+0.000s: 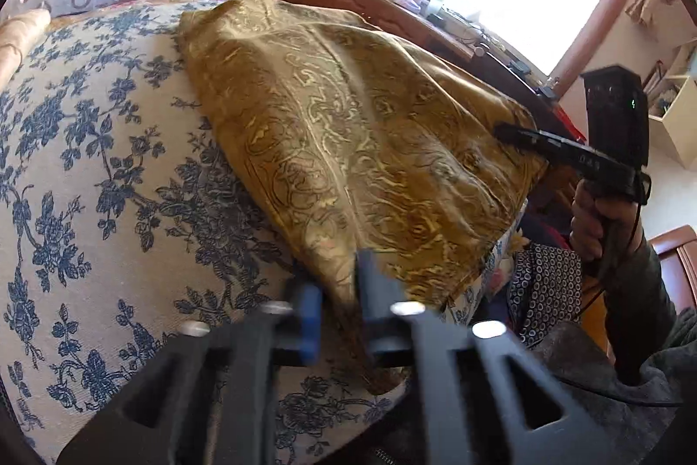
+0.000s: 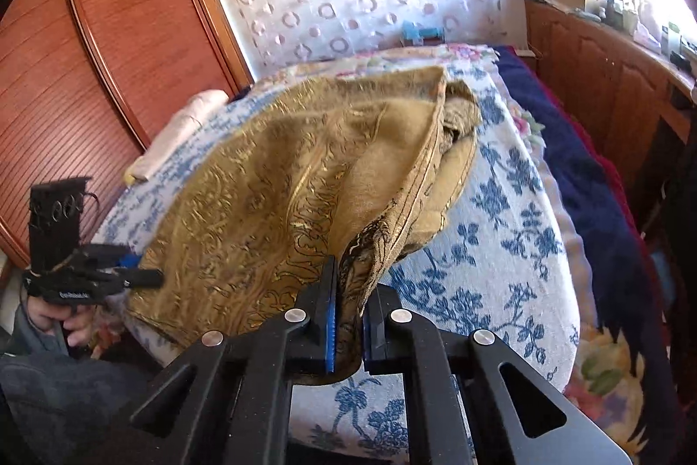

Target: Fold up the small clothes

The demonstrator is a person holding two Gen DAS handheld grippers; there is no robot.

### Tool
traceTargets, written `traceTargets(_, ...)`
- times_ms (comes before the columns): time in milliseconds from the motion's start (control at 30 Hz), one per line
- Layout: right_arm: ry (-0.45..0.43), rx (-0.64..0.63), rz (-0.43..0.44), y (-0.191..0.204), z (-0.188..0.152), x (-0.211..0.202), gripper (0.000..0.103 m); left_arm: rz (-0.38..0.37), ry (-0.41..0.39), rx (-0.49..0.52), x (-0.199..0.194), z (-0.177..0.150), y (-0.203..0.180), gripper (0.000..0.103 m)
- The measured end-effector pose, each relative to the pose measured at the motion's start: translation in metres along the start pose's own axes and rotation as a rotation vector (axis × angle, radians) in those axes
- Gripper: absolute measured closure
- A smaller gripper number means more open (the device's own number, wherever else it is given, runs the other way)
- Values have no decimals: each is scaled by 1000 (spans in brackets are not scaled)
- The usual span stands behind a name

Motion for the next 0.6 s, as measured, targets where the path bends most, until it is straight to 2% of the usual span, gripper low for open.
traceTargets(133, -34, -12, 18, 2, 6, -10, 95, -25, -82, 36, -25, 15, -12, 97)
traceTargets(200, -57, -22, 25, 2, 16, -18, 95, -53, -137, 28, -45, 33, -13, 97)
traceTargets(367, -140, -6, 56, -4, 51, -31, 95, -50, -246, 36, -81, 93, -8, 97)
traceTargets(467, -175, 0, 32, -12, 81, -31, 95, -34, -278, 16, -89, 130, 5, 97)
traceTargets(600, -170, 15, -14, -20, 116, -9, 95, 8, -276, -18, -82, 167, 31, 97)
Point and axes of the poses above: each gripper's, at about its wrist camera, not at the fingertips, and x roughly the way its jaws point, y to its left, z to its top, the point moved 9 cm from there along x, roughly the way its jaws point, and after that the axes turned 10 degrees about y, right-handed, at the moved point
